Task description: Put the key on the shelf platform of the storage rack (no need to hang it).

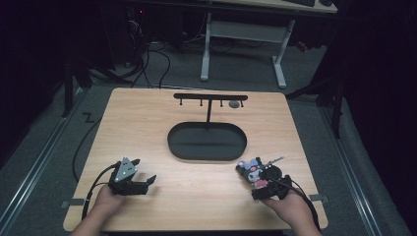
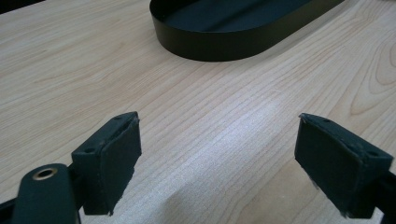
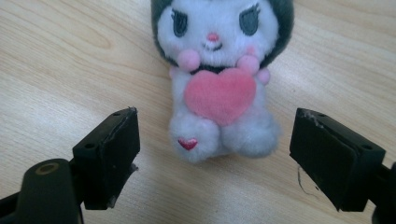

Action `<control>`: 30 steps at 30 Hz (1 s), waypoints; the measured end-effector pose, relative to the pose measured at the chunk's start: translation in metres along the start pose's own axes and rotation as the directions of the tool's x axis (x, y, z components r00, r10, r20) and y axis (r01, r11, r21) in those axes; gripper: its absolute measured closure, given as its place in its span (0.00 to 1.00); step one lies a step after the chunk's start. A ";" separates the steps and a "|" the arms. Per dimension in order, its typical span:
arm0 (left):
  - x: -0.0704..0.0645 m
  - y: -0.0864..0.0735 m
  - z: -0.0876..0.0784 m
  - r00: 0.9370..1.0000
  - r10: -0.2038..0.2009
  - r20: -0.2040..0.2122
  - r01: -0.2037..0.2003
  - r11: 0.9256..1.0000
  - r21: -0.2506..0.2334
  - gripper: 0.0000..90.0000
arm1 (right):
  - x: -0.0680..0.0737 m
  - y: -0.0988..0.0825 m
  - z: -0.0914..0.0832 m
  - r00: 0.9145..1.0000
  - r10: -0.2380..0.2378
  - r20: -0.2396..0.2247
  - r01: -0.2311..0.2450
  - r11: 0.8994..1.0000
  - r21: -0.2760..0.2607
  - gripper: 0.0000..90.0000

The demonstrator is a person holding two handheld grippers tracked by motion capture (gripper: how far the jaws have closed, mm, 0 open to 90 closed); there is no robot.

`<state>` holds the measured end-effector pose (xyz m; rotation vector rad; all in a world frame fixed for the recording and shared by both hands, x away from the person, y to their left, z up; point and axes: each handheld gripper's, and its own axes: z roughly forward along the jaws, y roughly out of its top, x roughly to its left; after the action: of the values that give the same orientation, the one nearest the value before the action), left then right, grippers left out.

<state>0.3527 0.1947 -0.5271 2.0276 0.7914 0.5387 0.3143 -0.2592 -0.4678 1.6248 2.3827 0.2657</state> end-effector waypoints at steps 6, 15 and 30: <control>0.000 0.000 0.000 1.000 0.000 0.000 0.000 1.000 0.000 0.17 | -0.001 -0.004 0.009 1.000 0.002 0.007 -0.002 1.000 -0.005 0.20; 0.000 0.000 0.000 1.000 0.001 -0.001 -0.001 1.000 0.000 0.17 | -0.004 -0.007 0.017 1.000 0.026 0.003 -0.026 0.999 -0.041 0.30; 0.000 0.000 0.000 1.000 0.001 0.000 -0.001 1.000 0.001 0.17 | 0.000 -0.004 0.016 1.000 -0.002 -0.012 0.001 0.998 -0.068 0.52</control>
<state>0.3526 0.1946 -0.5271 2.0287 0.7912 0.5393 0.3155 -0.2607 -0.4847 1.5959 2.3562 0.3531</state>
